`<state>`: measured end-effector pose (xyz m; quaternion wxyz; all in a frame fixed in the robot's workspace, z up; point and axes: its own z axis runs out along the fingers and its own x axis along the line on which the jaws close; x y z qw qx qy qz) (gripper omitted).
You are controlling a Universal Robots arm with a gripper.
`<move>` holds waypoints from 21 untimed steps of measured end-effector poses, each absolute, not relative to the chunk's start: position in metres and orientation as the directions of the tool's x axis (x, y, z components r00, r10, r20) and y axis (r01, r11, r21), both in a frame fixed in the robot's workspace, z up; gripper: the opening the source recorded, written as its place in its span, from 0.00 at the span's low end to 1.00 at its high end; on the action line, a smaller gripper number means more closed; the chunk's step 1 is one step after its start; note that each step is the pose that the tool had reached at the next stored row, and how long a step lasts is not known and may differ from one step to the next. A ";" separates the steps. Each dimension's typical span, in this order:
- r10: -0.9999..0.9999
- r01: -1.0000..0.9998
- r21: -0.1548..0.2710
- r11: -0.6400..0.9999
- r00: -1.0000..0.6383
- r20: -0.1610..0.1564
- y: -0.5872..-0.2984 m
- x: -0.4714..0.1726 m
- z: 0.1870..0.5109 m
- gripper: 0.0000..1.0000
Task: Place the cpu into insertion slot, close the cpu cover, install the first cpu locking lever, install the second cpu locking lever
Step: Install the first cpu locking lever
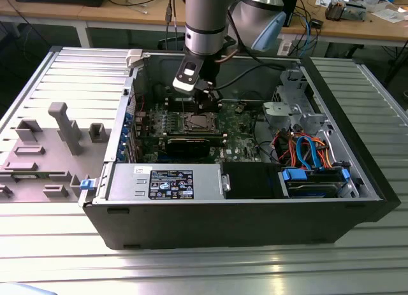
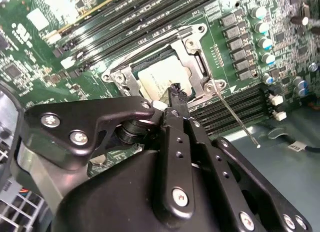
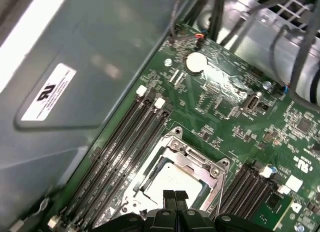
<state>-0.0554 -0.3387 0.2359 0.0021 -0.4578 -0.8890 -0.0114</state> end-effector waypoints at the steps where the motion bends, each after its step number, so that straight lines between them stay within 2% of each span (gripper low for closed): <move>1: 0.806 0.806 0.018 0.591 -0.592 0.014 -0.339 -0.055 0.236 0.11; 21: 0.579 0.579 0.018 0.815 -0.815 0.014 -0.339 -0.055 0.236 0.11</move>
